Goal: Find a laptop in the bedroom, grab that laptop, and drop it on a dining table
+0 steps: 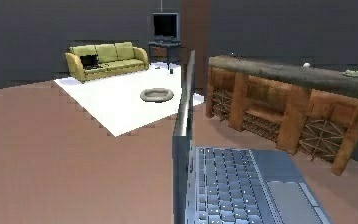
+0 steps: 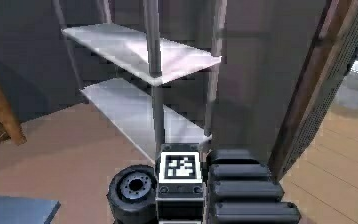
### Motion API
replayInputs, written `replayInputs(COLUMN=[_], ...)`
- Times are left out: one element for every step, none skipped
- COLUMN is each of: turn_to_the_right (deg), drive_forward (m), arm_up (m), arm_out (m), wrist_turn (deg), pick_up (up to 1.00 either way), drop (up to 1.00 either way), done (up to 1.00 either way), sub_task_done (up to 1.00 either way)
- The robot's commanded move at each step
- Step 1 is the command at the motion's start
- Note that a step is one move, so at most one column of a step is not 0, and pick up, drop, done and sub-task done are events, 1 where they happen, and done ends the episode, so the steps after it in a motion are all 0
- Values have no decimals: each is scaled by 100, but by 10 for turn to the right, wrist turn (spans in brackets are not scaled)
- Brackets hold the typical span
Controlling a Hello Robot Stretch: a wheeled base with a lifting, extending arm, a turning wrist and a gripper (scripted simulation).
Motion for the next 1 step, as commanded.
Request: replayInputs(turn_to_the_right=[450], drive_forward=[0], arm_up=[0], arm_out=[0], wrist_turn=[0], pick_up=[0], drop=[0], done=[0], sub_task_done=[0])
